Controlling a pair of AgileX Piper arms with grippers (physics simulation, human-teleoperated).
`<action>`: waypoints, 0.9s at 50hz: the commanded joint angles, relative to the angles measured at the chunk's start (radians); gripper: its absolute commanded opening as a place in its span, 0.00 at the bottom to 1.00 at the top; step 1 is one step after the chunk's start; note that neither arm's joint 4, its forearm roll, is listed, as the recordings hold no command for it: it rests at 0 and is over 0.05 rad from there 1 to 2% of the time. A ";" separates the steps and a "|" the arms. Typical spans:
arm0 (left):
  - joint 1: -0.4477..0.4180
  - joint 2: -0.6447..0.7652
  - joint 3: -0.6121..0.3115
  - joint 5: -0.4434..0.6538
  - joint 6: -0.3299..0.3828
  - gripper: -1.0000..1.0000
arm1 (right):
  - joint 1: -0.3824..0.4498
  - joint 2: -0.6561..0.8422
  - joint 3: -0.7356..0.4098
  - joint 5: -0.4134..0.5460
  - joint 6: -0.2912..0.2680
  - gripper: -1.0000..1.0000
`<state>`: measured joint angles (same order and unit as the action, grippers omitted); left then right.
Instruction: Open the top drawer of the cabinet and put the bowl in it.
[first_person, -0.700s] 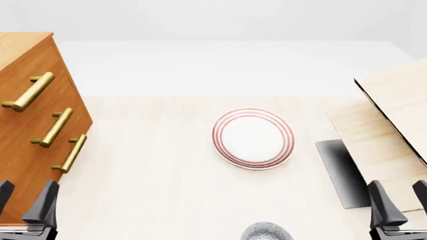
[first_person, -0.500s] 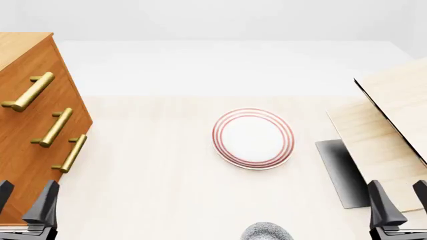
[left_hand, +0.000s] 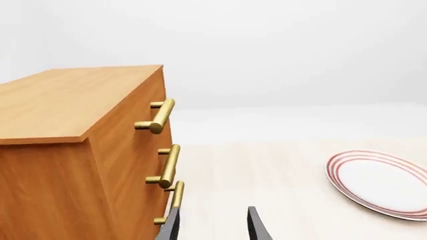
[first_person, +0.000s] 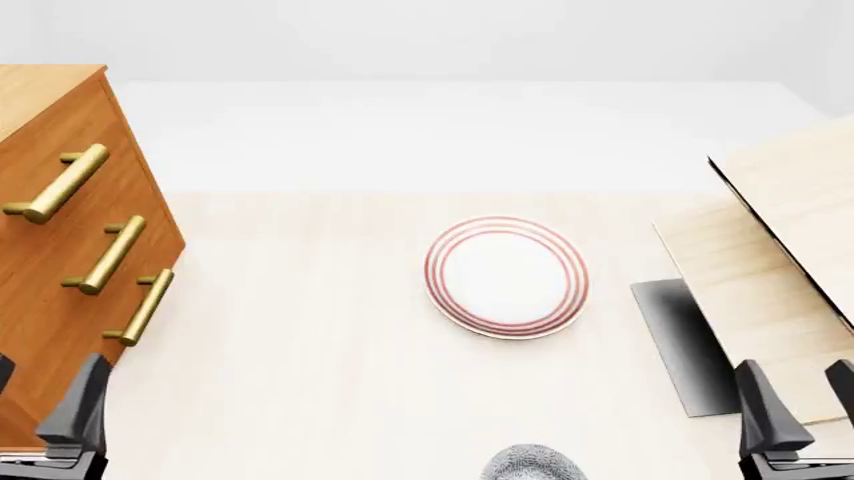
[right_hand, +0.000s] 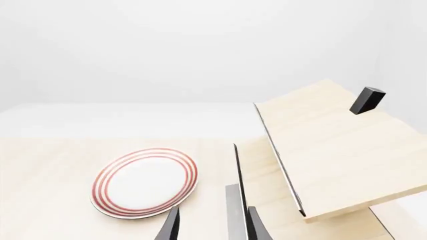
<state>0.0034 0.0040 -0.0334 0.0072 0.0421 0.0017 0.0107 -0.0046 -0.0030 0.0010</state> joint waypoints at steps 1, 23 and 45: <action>-0.022 0.007 -0.078 0.068 0.167 1.00 | 0.000 -0.002 0.000 0.001 0.000 1.00; -0.068 0.260 -0.144 -0.036 0.398 1.00 | -0.001 -0.002 0.001 0.001 0.000 1.00; -0.058 0.352 -0.160 -0.052 0.840 1.00 | 0.000 -0.002 0.000 0.001 0.000 1.00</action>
<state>-0.0556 0.3057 -0.1970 -0.0181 0.7021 0.0019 0.0109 -0.0047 -0.0031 0.0010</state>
